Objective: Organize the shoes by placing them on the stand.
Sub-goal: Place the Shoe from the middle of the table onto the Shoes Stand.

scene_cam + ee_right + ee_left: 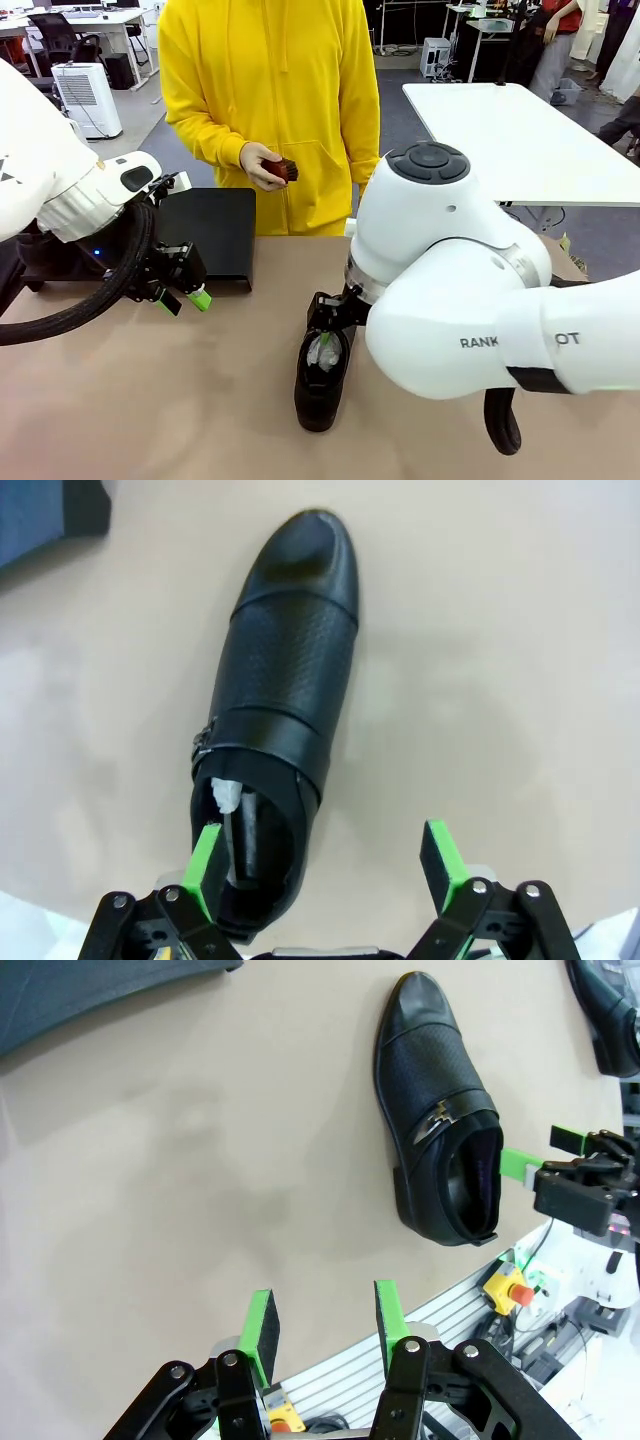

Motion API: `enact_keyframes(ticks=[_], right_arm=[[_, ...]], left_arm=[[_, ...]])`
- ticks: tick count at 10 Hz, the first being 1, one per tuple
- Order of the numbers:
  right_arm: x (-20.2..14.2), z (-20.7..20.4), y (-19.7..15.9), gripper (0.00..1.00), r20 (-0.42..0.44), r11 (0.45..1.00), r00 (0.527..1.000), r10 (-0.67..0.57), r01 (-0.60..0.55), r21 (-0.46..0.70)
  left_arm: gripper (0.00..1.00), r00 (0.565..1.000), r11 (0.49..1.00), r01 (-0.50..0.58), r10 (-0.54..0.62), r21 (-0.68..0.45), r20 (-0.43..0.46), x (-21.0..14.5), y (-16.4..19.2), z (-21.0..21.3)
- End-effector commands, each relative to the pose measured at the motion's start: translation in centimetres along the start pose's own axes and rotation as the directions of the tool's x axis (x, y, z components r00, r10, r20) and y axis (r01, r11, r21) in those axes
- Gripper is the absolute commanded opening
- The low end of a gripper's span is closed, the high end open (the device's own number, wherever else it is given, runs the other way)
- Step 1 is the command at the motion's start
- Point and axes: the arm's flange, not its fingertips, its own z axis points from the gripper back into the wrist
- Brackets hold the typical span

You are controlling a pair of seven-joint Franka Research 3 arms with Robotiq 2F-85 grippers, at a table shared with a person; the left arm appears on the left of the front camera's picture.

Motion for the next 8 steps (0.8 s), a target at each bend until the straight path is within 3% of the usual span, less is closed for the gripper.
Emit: enact_keyframes(ticks=[1, 2, 3, 5, 6, 7, 8], right_arm=[[0.5, 4.9, -4.3, 1.0, 0.093, 0.999, 0.995, -0.03, 0.032, -0.014], [0.7, 6.3, -6.1, 1.0, 0.123, 0.997, 0.99, -0.062, 0.068, -0.041], [0.9, 7.4, -7.8, 1.0, 0.137, 0.993, 0.985, -0.104, 0.11, -0.044], [1.6, 8.1, -10.8, 1.0, 0.148, 0.978, 0.97, -0.195, 0.204, -0.046], [1.9, 8.2, -11.9, 1.0, 0.145, 0.972, 0.964, -0.223, 0.231, -0.041], [2.1, 7.9, -12.3, 1.0, 0.132, 0.966, 0.96, -0.247, 0.255, -0.043], [2.2, 7.4, -12.3, 1.0, 0.116, 0.965, 0.961, -0.252, 0.259, -0.051]], left_arm=[[0.53, 1.0, 1.0, 0.01, -0.01, -0.008, -0.005, 0.0, 0.1, 0.1], [0.53, 1.0, 1.0, 0.0, 0.0, 0.0, 0.0, 0.0, 0.0, 0.0], [0.53, 0.999, 0.999, 0.032, -0.032, 0.007, -0.001, -1.3, -2.0, -0.8], [0.53, 1.0, 0.999, -0.013, 0.013, -0.052, 0.01, -3.9, -7.3, -2.2], [0.53, 0.999, 0.993, -0.045, 0.042, -0.109, -0.026, -4.7, -9.6, -3.1], [0.53, 0.994, 0.989, -0.004, -0.013, -0.15, -0.108, -5.3, -11.6, -4.2], [0.53, 0.994, 0.989, 0.026, -0.041, -0.149, -0.098, -4.8, -11.7, -4.2]])
